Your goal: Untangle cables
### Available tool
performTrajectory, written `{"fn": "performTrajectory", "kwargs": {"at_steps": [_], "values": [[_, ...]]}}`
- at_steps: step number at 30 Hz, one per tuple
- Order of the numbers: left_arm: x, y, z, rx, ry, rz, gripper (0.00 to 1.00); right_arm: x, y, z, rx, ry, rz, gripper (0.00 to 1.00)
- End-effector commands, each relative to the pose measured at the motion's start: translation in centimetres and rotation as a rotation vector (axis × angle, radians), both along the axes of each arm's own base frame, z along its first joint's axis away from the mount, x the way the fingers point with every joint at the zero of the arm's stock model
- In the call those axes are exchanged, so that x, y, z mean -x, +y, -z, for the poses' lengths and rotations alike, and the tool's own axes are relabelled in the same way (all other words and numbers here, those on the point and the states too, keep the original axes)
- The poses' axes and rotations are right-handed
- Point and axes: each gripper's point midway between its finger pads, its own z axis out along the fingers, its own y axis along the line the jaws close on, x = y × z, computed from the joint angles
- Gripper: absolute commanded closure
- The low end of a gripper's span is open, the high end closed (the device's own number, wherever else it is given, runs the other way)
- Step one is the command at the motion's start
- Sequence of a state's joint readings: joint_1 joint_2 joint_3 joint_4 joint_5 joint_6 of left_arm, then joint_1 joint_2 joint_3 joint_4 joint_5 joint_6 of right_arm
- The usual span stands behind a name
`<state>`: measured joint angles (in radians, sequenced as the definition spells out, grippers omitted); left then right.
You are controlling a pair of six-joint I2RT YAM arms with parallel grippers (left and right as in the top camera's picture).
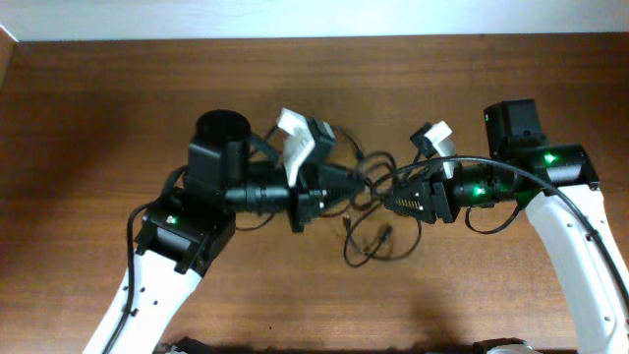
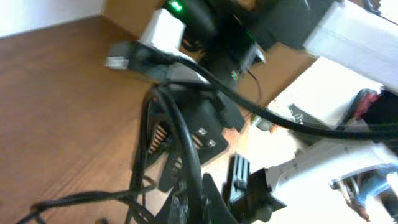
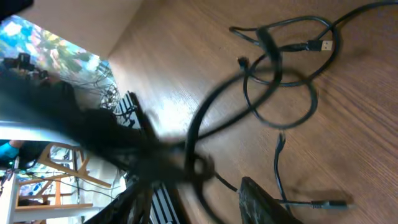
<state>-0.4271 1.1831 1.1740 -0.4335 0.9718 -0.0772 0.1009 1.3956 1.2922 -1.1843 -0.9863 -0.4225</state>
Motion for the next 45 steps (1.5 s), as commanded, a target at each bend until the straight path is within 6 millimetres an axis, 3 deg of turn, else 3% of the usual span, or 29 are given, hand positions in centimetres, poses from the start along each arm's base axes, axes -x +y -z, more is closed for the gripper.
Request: {"fn": "performTrajectory", "kwargs": {"at_steps": [1, 7, 14, 16, 17, 18, 19, 21, 24, 28, 31, 33, 37, 40, 43, 45], "values": [[2.0, -0.4, -0.2, -0.007, -0.122, 0.124, 1.0, 0.1, 0.2, -0.9, -0.018, -0.043, -0.011, 0.55], [1.7, -0.4, -0.4, -0.006, -0.138, 0.113, 1.0, 0.0, 0.2, -0.9, -0.019, -0.049, -0.011, 0.59], [0.2, -1.1, -5.2, 0.128, -0.293, 0.072, 1.0, 0.3, 0.2, -0.8, -0.013, -0.043, -0.017, 0.59], [-0.3, -1.0, -5.4, 0.127, -0.309, 0.049, 1.0, 0.3, 0.2, -0.8, -0.013, -0.043, -0.017, 0.6], [-0.7, -1.0, -5.3, 0.118, -0.306, 0.027, 1.0, 0.3, 0.2, -0.8, -0.013, -0.043, -0.017, 0.76], [-1.2, -0.8, -4.9, 0.101, -0.297, -0.007, 1.0, 0.2, 0.1, -0.7, -0.008, -0.044, -0.015, 0.94], [-2.7, -0.4, -3.8, 0.049, -0.266, -0.099, 1.0, 0.2, 0.0, -0.6, 0.001, -0.043, -0.012, 0.96], [-5.0, 0.9, -1.6, -0.054, -0.212, -0.255, 1.0, 0.2, 0.0, -0.6, 0.001, -0.041, -0.01, 0.96], [-8.0, 4.7, 2.8, -0.272, -0.131, -0.523, 1.0, 0.2, 0.0, -0.6, 0.001, -0.04, -0.01, 0.96], [-8.9, 9.7, 6.9, -0.511, -0.042, -0.759, 1.0, 0.1, 0.0, -0.7, -0.001, -0.037, -0.003, 0.96], [-8.8, 14.0, 8.8, -0.648, 0.044, -0.975, 1.0, -0.7, -0.9, -1.3, -0.005, -0.024, 0.054, 0.96], [-8.3, 16.6, 9.8, -0.711, 0.105, -1.103, 1.0, -1.7, -2.8, -2.0, -0.008, -0.028, 0.134, 0.96], [-8.3, 18.4, 10.2, -0.703, 0.173, -1.175, 1.0, -3.5, -8.6, -3.3, -0.008, -0.004, 0.348, 0.96], [-8.3, 18.6, 10.2, -0.702, 0.177, -1.18, 1.0, -4.6, -15.8, -3.4, -0.022, 0.032, 0.615, 0.96], [-8.3, 18.6, 10.2, -0.701, 0.177, -1.18, 1.0, -4.1, -22.5, -3.4, -0.034, 0.043, 0.845, 0.96], [-8.3, 18.6, 10.2, -0.701, 0.176, -1.181, 1.0, -3.6, -24.7, -3.4, -0.044, 0.051, 0.926, 0.96]]}}
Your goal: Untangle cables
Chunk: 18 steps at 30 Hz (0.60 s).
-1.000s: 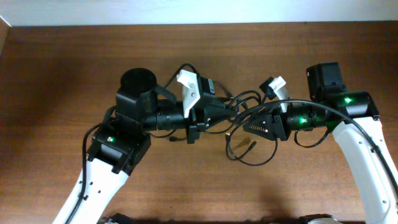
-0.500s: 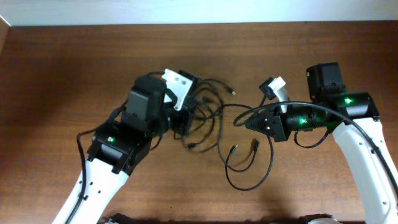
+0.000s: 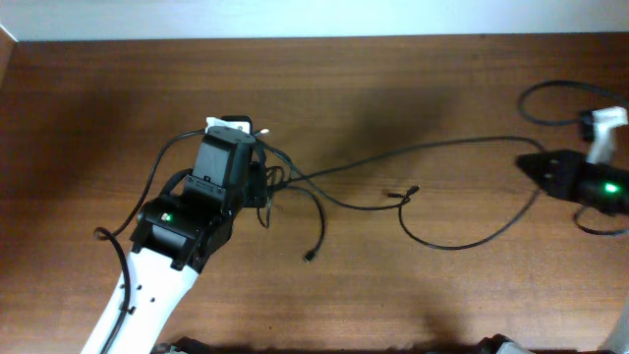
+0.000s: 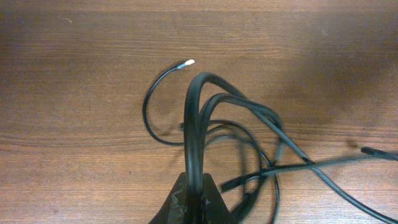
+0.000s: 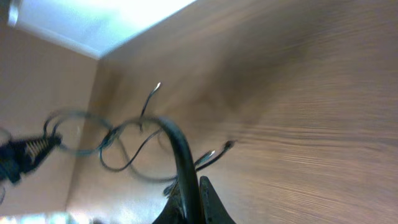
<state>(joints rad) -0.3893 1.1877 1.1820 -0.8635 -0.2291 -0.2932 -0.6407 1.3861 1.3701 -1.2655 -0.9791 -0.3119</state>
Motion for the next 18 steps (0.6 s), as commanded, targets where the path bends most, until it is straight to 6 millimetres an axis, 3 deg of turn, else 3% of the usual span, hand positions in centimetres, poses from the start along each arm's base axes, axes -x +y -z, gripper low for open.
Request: {"fn": "performTrajectory", "kwargs": {"at_steps": [1, 4, 7, 12, 18], "values": [[-0.3, 1.0, -0.8, -0.02, -0.029, -0.047, 1.0, 1.0, -4.3, -1.4, 0.002, -0.024, 0.165, 0.96], [-0.4, 1.9, -0.7, -0.022, -0.026, -0.075, 1.0, 2.0, -7.0, -1.4, 0.004, -0.024, 0.26, 0.96], [-0.7, 3.0, -0.7, 0.033, -0.021, -0.145, 1.0, 2.3, -7.7, -1.4, -0.008, -0.019, 0.293, 0.96], [-1.2, -0.9, -1.5, 0.16, -0.033, 0.05, 1.0, 1.2, -4.5, -1.3, 0.002, -0.015, 0.174, 0.96], [-1.2, -5.5, -3.7, 0.28, -0.097, 0.321, 1.0, 0.5, 0.6, 0.8, 0.109, 0.083, -0.004, 0.96]]}}
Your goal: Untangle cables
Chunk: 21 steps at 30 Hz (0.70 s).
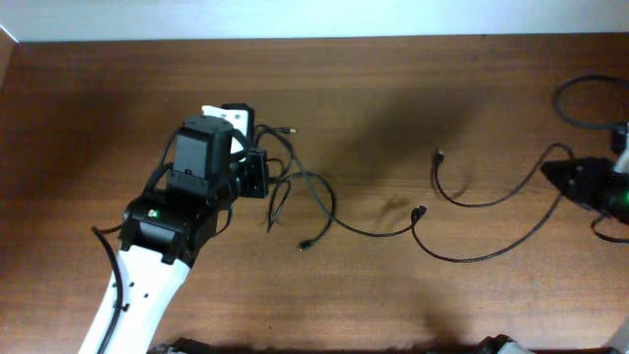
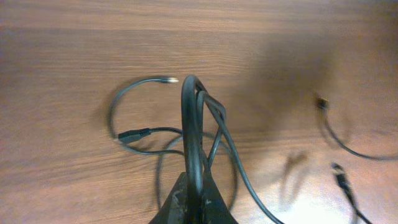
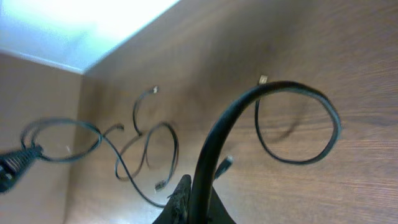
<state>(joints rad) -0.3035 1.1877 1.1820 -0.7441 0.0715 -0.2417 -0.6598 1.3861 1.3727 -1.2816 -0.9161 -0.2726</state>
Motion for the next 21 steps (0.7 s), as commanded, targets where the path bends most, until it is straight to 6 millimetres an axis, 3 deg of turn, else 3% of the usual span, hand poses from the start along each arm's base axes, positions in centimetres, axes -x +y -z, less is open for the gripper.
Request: {"fn": "performTrajectory", "kwargs": {"at_steps": [1, 5, 7, 10, 12, 16, 19, 21], "values": [[-0.1, -2.6, -2.3, 0.076, -0.08, 0.157, 1.0, 0.0, 2.2, 0.3, 0.113, 0.033, -0.088, 0.96], [-2.1, -3.2, -5.6, 0.126, -0.232, 0.144, 1.0, 0.0, 5.0, 1.7, 0.215, 0.083, -0.199, 0.96], [-3.8, -2.9, -9.1, 0.188, -0.368, 0.084, 1.0, 0.0, 5.9, 2.0, 0.224, 0.09, -0.235, 0.96], [-5.9, -1.4, -14.9, 0.444, -0.521, -0.109, 1.0, 0.1, 6.4, 3.3, 0.27, 0.151, -0.258, 0.96], [-6.0, -1.2, -16.0, 0.515, -0.54, -0.135, 1.0, -0.1, 6.3, 3.7, 0.271, 0.173, -0.255, 0.96], [-6.4, 0.0, -16.1, 0.825, -0.408, -0.313, 1.0, -0.4, 6.2, 4.7, 0.257, 0.209, -0.261, 0.96], [-4.9, -3.2, -16.1, 0.988, -0.235, -0.192, 1.0, -0.7, 6.3, 5.2, 0.237, 0.221, -0.267, 0.96], [-2.9, -5.8, -15.2, 0.997, -0.105, -0.04, 1.0, -1.0, 6.4, 5.0, 0.232, 0.203, -0.268, 0.86]]}}
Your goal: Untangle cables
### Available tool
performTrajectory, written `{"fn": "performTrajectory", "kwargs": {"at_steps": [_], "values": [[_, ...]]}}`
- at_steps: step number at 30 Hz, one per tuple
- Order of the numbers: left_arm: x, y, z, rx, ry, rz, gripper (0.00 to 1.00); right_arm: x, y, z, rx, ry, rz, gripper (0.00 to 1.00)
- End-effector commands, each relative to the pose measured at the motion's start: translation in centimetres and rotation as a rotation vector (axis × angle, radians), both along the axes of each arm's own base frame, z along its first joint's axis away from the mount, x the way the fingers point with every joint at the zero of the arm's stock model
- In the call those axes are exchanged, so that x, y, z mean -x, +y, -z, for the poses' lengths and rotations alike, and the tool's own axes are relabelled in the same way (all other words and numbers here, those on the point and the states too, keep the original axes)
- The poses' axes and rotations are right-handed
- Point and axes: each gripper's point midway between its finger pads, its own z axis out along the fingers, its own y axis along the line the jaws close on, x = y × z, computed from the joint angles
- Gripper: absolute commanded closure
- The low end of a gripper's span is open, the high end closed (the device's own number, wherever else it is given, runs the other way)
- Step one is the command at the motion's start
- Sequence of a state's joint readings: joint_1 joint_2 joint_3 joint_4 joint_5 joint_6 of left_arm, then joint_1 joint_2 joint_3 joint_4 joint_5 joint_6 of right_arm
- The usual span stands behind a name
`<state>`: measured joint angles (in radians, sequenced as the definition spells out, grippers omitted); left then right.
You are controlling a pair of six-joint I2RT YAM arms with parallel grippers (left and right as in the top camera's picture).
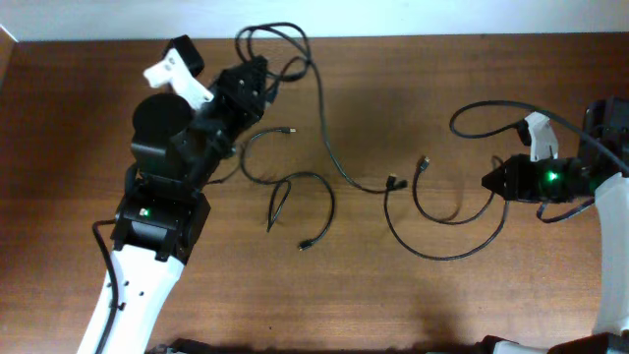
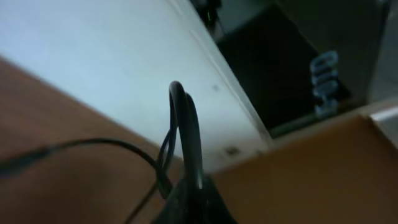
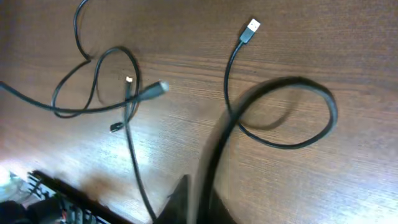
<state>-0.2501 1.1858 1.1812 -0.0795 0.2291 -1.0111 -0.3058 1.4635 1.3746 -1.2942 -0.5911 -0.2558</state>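
Note:
My left gripper [image 1: 257, 79] is lifted near the table's back edge, shut on a bunch of thin black cables [image 1: 321, 118]. They loop above it and trail down to a plug end mid-table. In the left wrist view the cables [image 2: 180, 118] rise from the shut gripper [image 2: 189, 194] against the wall. At the right, my right gripper [image 1: 488, 183] is shut on another black cable [image 1: 442, 220]. This cable [image 3: 283, 81] curls over the wood to a USB plug [image 3: 252, 26], away from the gripper [image 3: 200, 200].
A loose black cable loop [image 1: 313, 187] lies on the brown table [image 1: 511, 315] below the left gripper, one end at the front. More thin cable strands [image 3: 93, 81] lie left of the right gripper's cable. A white wall runs along the table's back edge.
My left gripper has gone from low over the table up to the back edge, lifting its cables. The right gripper has come in from the far right edge, and its cable lies slacker.
Both grippers were close together over one knot of cables at mid-table. Then they stood far apart with a cable stretched between them. Then the right cable lay free of the left bunch. Now the left bunch is raised and the right gripper stands nearer the middle.

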Motion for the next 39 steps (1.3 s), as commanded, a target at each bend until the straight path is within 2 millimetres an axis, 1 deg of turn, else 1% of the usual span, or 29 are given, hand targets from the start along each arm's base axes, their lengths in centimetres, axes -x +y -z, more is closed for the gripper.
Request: {"fn": "performTrajectory", "kwargs": {"at_steps": [1, 2, 4, 6, 9, 10, 11, 12, 14, 15, 16, 17, 18, 19, 20, 22, 23, 25, 32, 35, 37, 39], "values": [[4.0, -4.8, 0.0, 0.099, 0.091, 0.33, 1.0, -1.0, 0.4, -0.9, -0.018, -0.046, -0.006, 0.86], [5.1, -6.0, 0.4, 0.103, 0.118, 0.41, 1.0, -1.2, 0.3, -1.0, -0.021, -0.053, 0.006, 0.86], [7.5, -8.1, 0.2, 0.11, 0.128, 0.555, 1.0, -1.8, 0.2, -1.2, -0.018, -0.072, 0.015, 0.86], [8.9, -9.4, -0.2, 0.113, 0.115, 0.641, 1.0, -1.7, 0.2, -1.2, -0.018, -0.071, 0.015, 0.83], [10.7, -10.2, -0.5, 0.118, 0.114, 0.754, 1.0, -1.5, 0.2, -1.1, -0.022, -0.058, 0.015, 0.78], [11.4, -10.4, -0.6, 0.091, 0.08, 0.802, 1.0, -1.3, 0.3, -1.0, -0.026, -0.049, 0.015, 0.76], [11.8, -10.5, -0.6, 0.049, 0.027, 0.831, 1.0, -1.1, 0.5, -1.1, -0.038, -0.043, 0.011, 0.76], [12.9, -10.7, -0.2, -0.058, -0.097, 0.909, 1.0, -0.9, 1.5, -1.6, -0.078, -0.069, -0.042, 0.73], [14.1, -10.8, 0.9, -0.177, -0.219, 0.985, 1.0, -0.3, 3.9, -2.9, -0.164, -0.153, -0.189, 0.62], [14.5, -10.7, 2.3, -0.251, -0.255, 1.003, 1.0, 0.2, 5.0, -3.4, -0.192, -0.184, -0.257, 0.54], [14.3, -10.4, 3.8, -0.326, -0.263, 0.994, 1.0, 0.6, 5.8, -3.4, -0.199, -0.187, -0.297, 0.48], [13.6, -9.8, 5.7, -0.405, -0.212, 0.945, 1.0, 0.9, 6.6, -3.5, -0.202, -0.19, -0.335, 0.39], [12.9, -9.2, 7.2, -0.464, -0.159, 0.898, 1.0, 1.1, 7.3, -3.5, -0.204, -0.193, -0.365, 0.36], [12.6, -8.8, 8.1, -0.499, -0.121, 0.872, 1.0, 1.5, 8.0, -3.7, -0.214, -0.202, -0.405, 0.35], [12.6, -8.4, 8.9, -0.533, -0.109, 0.87, 1.0, 1.9, 8.9, -3.8, -0.225, -0.208, -0.445, 0.34], [13.1, -8.3, 9.4, -0.58, -0.141, 0.9, 1.0, 2.4, 10.3, -4.0, -0.241, -0.214, -0.498, 0.34], [13.8, -8.5, 9.5, -0.614, -0.204, 0.948, 1.0, 2.6, 11.1, -4.0, -0.242, -0.219, -0.528, 0.34], [14.8, -8.8, 9.4, -0.631, -0.278, 1.009, 1.0, 2.7, 11.7, -4.3, -0.259, -0.231, -0.548, 0.34], [17.5, -9.9, 7.1, -0.549, -0.507, 1.157, 1.0, 2.3, 12.8, -6.0, -0.358, -0.302, -0.561, 0.34], [17.4, -10.0, 6.7, -0.549, -0.543, 1.154, 1.0, 2.3, 13.4, -7.1, -0.429, -0.332, -0.566, 0.34], [17.3, -10.0, 6.5, -0.552, -0.553, 1.151, 1.0, 2.5, 13.7, -7.2, -0.437, -0.333, -0.574, 0.34], [17.3, -10.0, 6.5, -0.553, -0.555, 1.149, 1.0, 2.8, 14.4, -7.2, -0.437, -0.326, -0.6, 0.34]]}}
